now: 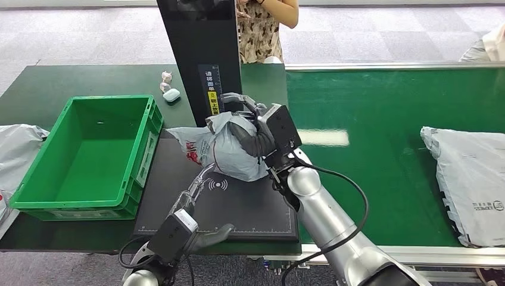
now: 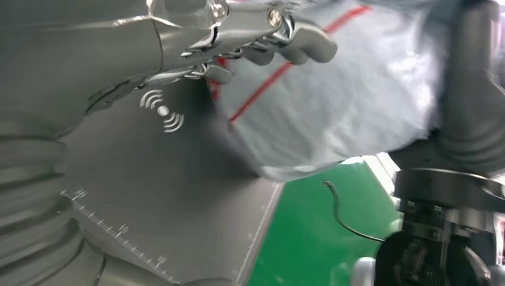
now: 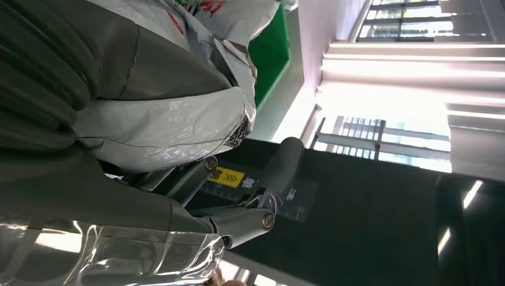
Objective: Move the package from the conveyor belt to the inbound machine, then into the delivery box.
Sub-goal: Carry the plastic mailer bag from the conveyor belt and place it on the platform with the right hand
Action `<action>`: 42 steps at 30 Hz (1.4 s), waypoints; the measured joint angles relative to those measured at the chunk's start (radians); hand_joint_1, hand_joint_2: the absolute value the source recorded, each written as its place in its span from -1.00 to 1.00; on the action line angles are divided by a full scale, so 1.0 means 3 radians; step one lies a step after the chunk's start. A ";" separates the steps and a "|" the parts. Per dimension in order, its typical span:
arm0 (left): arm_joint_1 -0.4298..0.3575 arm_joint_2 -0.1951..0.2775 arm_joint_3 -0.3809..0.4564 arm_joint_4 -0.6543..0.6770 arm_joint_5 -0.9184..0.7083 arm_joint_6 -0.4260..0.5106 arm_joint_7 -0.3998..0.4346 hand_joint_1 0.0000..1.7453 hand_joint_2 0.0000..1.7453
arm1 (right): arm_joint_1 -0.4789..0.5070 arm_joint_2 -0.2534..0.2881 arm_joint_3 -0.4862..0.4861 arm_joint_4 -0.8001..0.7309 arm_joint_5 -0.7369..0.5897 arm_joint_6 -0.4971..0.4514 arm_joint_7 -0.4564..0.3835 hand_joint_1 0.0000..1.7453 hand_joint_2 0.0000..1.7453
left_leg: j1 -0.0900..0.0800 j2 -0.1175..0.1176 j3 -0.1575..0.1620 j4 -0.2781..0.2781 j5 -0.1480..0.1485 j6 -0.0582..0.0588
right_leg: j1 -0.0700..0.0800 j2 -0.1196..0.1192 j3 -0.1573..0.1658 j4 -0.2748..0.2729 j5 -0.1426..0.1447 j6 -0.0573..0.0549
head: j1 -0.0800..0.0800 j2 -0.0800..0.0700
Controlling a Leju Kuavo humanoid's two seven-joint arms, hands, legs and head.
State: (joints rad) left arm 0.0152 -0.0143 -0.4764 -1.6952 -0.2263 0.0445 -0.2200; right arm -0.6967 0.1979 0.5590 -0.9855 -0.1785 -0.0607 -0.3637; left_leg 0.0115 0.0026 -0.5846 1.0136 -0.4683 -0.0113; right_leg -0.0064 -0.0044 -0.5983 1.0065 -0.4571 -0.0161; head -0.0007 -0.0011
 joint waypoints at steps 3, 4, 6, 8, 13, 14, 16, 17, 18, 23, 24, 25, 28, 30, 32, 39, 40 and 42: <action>-0.0043 0.0000 -0.0018 0.0019 0.0007 -0.0001 0.0021 -1.00 1.00 | -0.0046 0.0062 0.0060 0.0066 0.0007 0.0086 0.0078 -0.97 1.00 | 0.0000 0.0000 0.0000 0.0000 0.0000 0.0000 | 0.0000 0.0000 0.0000 0.0000 0.0000 0.0000 | 0.0000 0.0000; -0.0052 0.0000 -0.0021 0.0024 0.0010 -0.0001 0.0026 -1.00 1.00 | -0.0054 0.0076 0.0079 0.0084 0.0008 0.0117 0.0101 -0.99 1.00 | 0.0000 0.0000 0.0000 0.0000 0.0000 0.0000 | 0.0000 0.0000 0.0000 0.0000 0.0000 0.0000 | 0.0000 0.0000; -0.0065 0.0001 -0.0024 0.0036 0.0015 0.0000 0.0029 -1.00 1.00 | -0.0063 0.0095 0.0112 0.0119 0.0012 0.0164 0.0141 -1.00 1.00 | 0.0000 0.0000 -0.0001 0.0000 0.0000 0.0000 | 0.0000 0.0000 0.0000 0.0000 0.0000 0.0000 | 0.0000 0.0000; -0.0071 0.0001 -0.0024 0.0047 0.0019 0.0002 0.0032 -1.00 1.00 | -0.0074 0.0108 0.0141 0.0152 0.0017 0.0182 0.0170 -1.00 1.00 | -0.0001 0.0000 -0.0001 0.0000 0.0000 0.0000 | 0.0000 0.0000 0.0000 -0.0001 0.0000 0.0000 | 0.0000 0.0000; -0.0067 0.0002 -0.0024 0.0056 0.0016 0.0024 0.0059 -1.00 1.00 | -0.0073 0.0118 0.0167 0.0179 0.0002 0.0184 0.0251 -1.00 1.00 | -0.0001 -0.0001 0.0000 0.0001 0.0000 0.0000 | 0.0000 0.0000 0.0000 -0.0001 0.0000 0.0000 | 0.0000 0.0000; -0.0065 0.0003 -0.0024 0.0056 0.0007 0.0038 0.0062 -1.00 1.00 | -0.0057 0.0114 0.0166 0.0164 -0.0015 0.0184 0.0264 -1.00 1.00 | -0.0001 0.0000 0.0000 0.0001 0.0000 0.0000 | 0.0000 0.0000 0.0000 -0.0001 0.0000 0.0000 | 0.0000 0.0000; -0.0060 0.0005 -0.0019 0.0056 -0.0018 0.0091 0.0059 -1.00 1.00 | 0.0002 0.0094 0.0154 0.0096 -0.0067 0.0189 0.0279 -1.00 1.00 | -0.0001 -0.0001 0.0000 0.0001 0.0000 0.0000 | 0.0000 0.0000 0.0000 -0.0001 0.0000 0.0000 | 0.0000 0.0000; -0.0056 0.0005 -0.0010 0.0055 -0.0040 0.0139 0.0052 -1.00 1.00 | 0.0045 0.0078 0.0142 0.0044 -0.0098 0.0196 0.0279 -1.00 1.00 | -0.0001 -0.0001 0.0000 0.0001 0.0000 0.0000 | 0.0000 -0.0001 0.0000 -0.0001 0.0000 0.0000 | 0.0000 0.0000; -0.0049 0.0006 0.0004 0.0051 -0.0072 0.0207 0.0039 -1.00 1.00 | 0.0095 0.0058 0.0127 -0.0013 -0.0132 0.0207 0.0275 -1.00 1.00 | -0.0001 -0.0001 0.0000 0.0001 0.0000 0.0000 | 0.0000 -0.0001 0.0000 -0.0001 0.0000 0.0000 | 0.0001 0.0000; 0.0076 0.0005 0.0167 -0.0107 -0.0366 0.0796 -0.0075 -1.00 1.00 | 0.0457 -0.0087 0.0010 -0.0398 -0.0298 0.0268 0.0182 -1.00 1.00 | -0.0001 -0.0001 0.0000 0.0000 -0.0001 0.0000 | 0.0000 0.0000 0.0000 -0.0002 0.0000 0.0000 | 0.0000 0.0000; 0.0112 0.0005 0.0215 -0.0160 -0.0413 0.0915 -0.0101 -1.00 1.00 | 0.0544 -0.0116 -0.0014 -0.0486 -0.0323 0.0282 0.0157 -1.00 1.00 | -0.0001 -0.0001 0.0000 0.0000 -0.0001 0.0000 | 0.0000 0.0000 0.0000 -0.0002 -0.0001 0.0000 | 0.0000 0.0000; 0.0150 0.0005 0.0266 -0.0217 -0.0450 0.1034 -0.0137 -1.00 1.00 | 0.0632 -0.0144 -0.0037 -0.0573 -0.0345 0.0292 0.0128 -1.00 1.00 | -0.0001 -0.0001 0.0000 0.0000 -0.0002 0.0001 | 0.0000 0.0000 -0.0001 -0.0002 -0.0001 0.0001 | -0.0001 0.0000; 0.0282 -0.0004 0.0425 -0.0427 -0.0514 0.1453 -0.0347 -1.00 1.00 | 0.0906 -0.0218 -0.0127 -0.0854 -0.0432 0.0302 0.0022 -1.00 1.00 | 0.0000 -0.0001 0.0000 0.0000 -0.0003 0.0001 | 0.0000 0.0000 -0.0001 -0.0002 -0.0003 0.0000 | 0.0000 0.0000; 0.0388 -0.0017 0.0540 -0.0601 -0.0516 0.1737 -0.0538 -1.00 1.00 | 0.1108 -0.0264 -0.0210 -0.1065 -0.0501 0.0307 -0.0037 -1.00 1.00 | 0.0000 -0.0001 0.0000 -0.0001 -0.0004 0.0001 | 0.0000 0.0000 -0.0001 -0.0002 -0.0005 -0.0001 | 0.0000 0.0000; 0.0486 -0.0032 0.0641 -0.0762 -0.0483 0.1934 -0.0700 -1.00 1.00 | 0.1285 -0.0300 -0.0287 -0.1244 -0.0558 0.0320 -0.0067 -1.00 1.00 | 0.0000 -0.0001 -0.0001 -0.0001 -0.0004 0.0001 | 0.0000 0.0000 -0.0001 -0.0003 -0.0006 -0.0001 | 0.0000 0.0000; 0.0666 -0.0061 0.0792 -0.1069 -0.0600 0.1838 -0.0651 -1.00 1.00 | 0.1777 -0.0342 -0.0511 -0.1685 -0.0661 0.0304 -0.0138 -1.00 1.00 | -0.0001 -0.0005 0.0000 -0.0001 -0.0004 0.0002 | 0.0000 -0.0009 0.0001 -0.0005 -0.0007 -0.0002 | 0.0000 0.0000; 0.0663 -0.0055 0.0783 -0.1070 -0.0749 0.1647 -0.0477 -1.00 1.00 | 0.1850 -0.0343 -0.0551 -0.1752 -0.0682 0.0295 -0.0152 -1.00 1.00 | -0.0001 -0.0006 0.0000 -0.0001 -0.0004 0.0002 | 0.0000 -0.0010 0.0001 -0.0005 -0.0007 -0.0002 | 0.0000 0.0000; 0.0636 -0.0042 0.0745 -0.1058 -0.1043 0.1227 -0.0137 -1.00 1.00 | 0.1982 -0.0343 -0.0635 -0.1885 -0.0726 0.0295 -0.0161 -1.00 1.00 | -0.0001 -0.0005 0.0000 -0.0001 -0.0004 0.0002 | 0.0000 -0.0008 0.0001 -0.0005 -0.0006 -0.0003 | 0.0000 0.0000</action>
State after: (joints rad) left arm 0.2061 -0.0268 -0.2529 -2.0127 -0.5392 0.4125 -0.2610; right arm -0.1022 0.0950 0.3684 -1.5509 -0.3964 0.0279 -0.4119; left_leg 0.0112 0.0011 -0.5847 1.0132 -0.4695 -0.0108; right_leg -0.0065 -0.0068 -0.5980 1.0050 -0.4590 -0.0169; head -0.0008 -0.0011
